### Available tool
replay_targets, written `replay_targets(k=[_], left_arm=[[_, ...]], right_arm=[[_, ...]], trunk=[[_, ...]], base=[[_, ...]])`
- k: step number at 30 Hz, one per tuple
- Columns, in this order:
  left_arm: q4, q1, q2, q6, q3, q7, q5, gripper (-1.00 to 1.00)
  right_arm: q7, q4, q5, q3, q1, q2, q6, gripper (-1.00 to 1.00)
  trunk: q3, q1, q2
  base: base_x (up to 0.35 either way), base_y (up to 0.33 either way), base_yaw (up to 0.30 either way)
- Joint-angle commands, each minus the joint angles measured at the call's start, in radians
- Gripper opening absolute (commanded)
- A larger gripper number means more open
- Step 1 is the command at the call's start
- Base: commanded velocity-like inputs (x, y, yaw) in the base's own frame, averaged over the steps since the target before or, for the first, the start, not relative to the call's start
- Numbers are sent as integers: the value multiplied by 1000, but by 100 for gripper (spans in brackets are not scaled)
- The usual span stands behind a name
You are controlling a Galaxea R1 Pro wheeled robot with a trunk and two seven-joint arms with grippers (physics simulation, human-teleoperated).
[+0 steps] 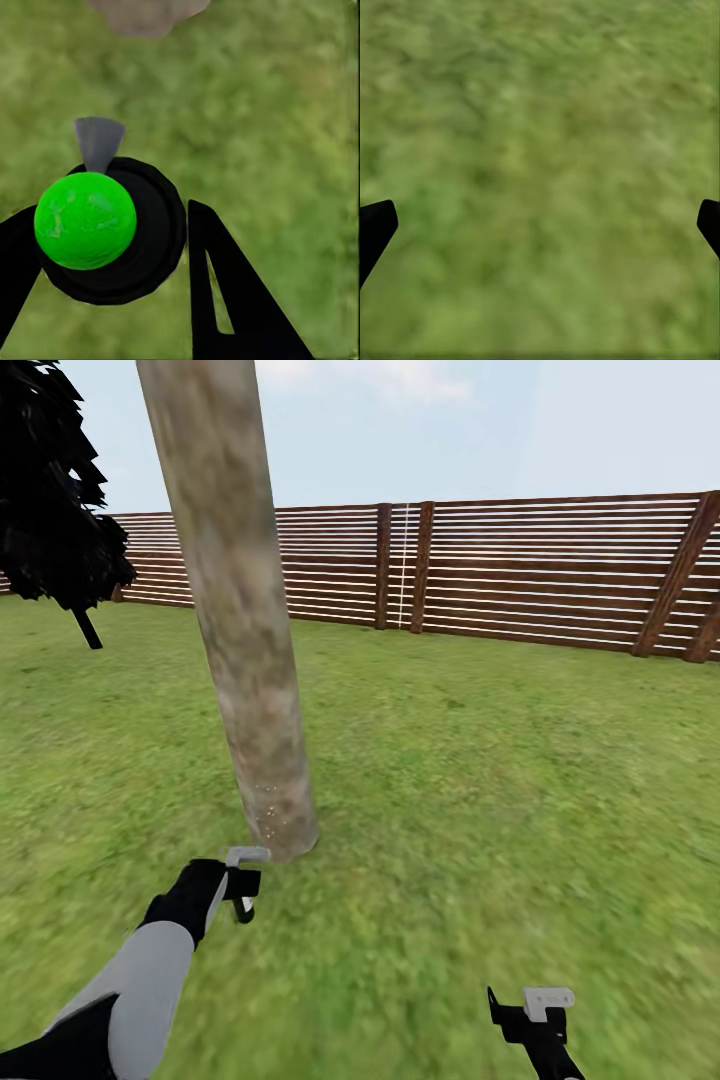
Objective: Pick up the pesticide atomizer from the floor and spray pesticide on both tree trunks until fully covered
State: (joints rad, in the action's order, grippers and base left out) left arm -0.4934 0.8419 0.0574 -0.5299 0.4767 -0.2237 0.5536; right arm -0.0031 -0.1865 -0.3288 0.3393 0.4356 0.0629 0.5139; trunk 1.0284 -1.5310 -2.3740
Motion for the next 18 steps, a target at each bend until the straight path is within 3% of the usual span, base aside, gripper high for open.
replay_targets(k=[1,3,6,11,13,18], left_arm=[[0,1,22,2,-1,1,7,-100],[-1,10,46,1,-1,2,7,-100],[-1,15,51,1,-2,2,8,-100],[-30,14,0,-3,4,-3,6,-100],[-41,11,-4,-4,1,-5,7,-100],[-43,14,39,-4,-2,-3,9,-100]], right_arm=[[0,0,0,0,0,0,0,100],[0,0,0,0,0,0,0,100],[0,1,0,0,0,0,0,100],[0,1,0,0,0,0,0,100],[0,1,-1,0,0,0,0,100],[0,1,-1,0,0,0,0,100]], trunk=[[0,0,0],[0,0,0],[0,0,0],[0,0,0],[0,0,0],[0,0,0]], base=[[0,0,0],[0,0,0],[0,0,0],[0,0,0],[0,0,0],[-152,0,0]])
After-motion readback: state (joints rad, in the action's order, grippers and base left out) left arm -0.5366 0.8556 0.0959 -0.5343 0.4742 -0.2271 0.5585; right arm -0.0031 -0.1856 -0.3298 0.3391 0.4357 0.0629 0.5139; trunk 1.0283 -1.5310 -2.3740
